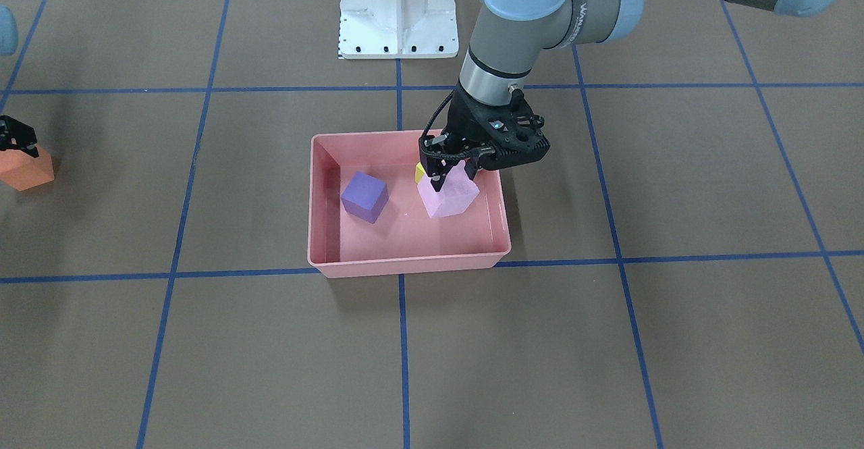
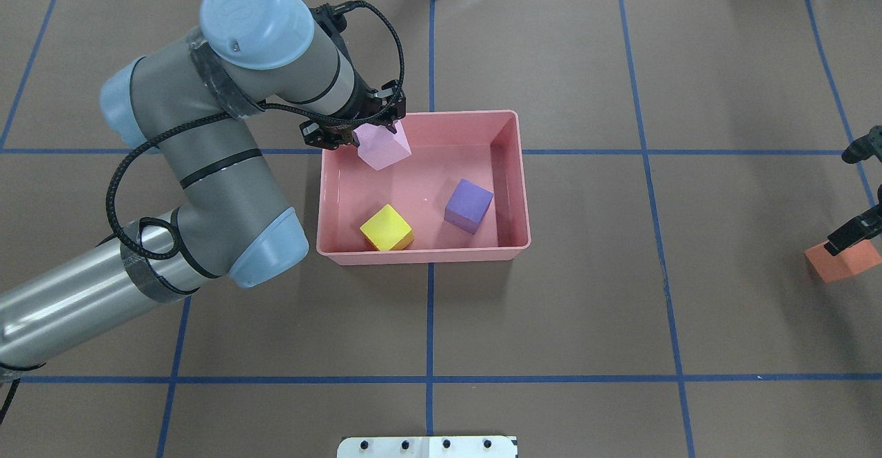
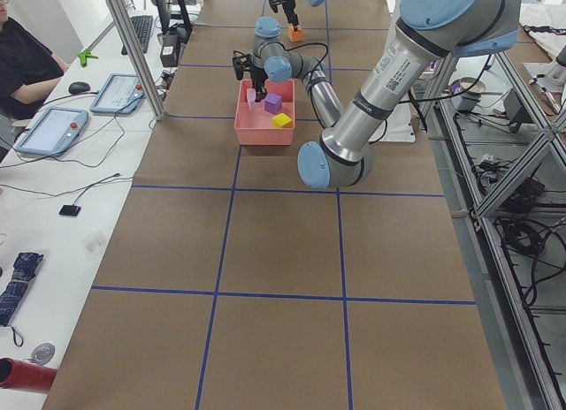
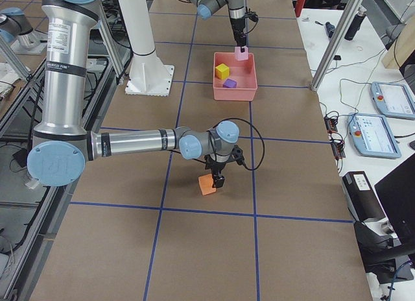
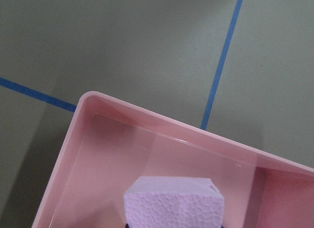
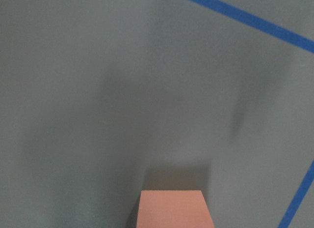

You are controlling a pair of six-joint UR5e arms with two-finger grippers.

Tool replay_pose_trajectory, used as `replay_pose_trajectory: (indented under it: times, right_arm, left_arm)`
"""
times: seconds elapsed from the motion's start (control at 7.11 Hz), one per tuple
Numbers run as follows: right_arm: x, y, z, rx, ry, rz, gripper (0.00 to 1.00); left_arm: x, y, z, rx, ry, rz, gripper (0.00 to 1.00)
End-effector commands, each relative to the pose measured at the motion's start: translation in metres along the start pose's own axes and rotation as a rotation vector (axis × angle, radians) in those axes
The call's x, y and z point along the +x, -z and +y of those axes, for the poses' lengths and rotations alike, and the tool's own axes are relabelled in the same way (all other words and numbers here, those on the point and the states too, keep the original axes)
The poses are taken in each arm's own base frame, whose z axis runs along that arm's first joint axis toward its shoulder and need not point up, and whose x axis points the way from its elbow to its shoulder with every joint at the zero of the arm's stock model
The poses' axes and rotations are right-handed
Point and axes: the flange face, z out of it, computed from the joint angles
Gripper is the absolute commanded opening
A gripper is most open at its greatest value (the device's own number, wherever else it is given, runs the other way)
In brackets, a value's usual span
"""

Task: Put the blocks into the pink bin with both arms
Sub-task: 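Release the light pink cube into the bin while the right grasps the orange cube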

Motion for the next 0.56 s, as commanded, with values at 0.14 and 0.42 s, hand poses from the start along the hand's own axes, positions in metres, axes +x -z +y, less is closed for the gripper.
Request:
replay_pose_trajectory:
  times: [0.14, 0.42]
  right_arm:
    - [-0.0001, -0.0131, 0.0043, -0.028, 0.005, 0.016, 0.99]
    - [0.0043, -0.0121, 0.0034, -0.020, 0.012, 0.067, 0.01]
  left_arm:
    - [0.0013, 0.0014, 0.0006, -0.001, -0.028, 0.007, 0.79]
    - [0.0008, 0.0039, 0.0015, 0.000, -0.063, 0.013, 1.00]
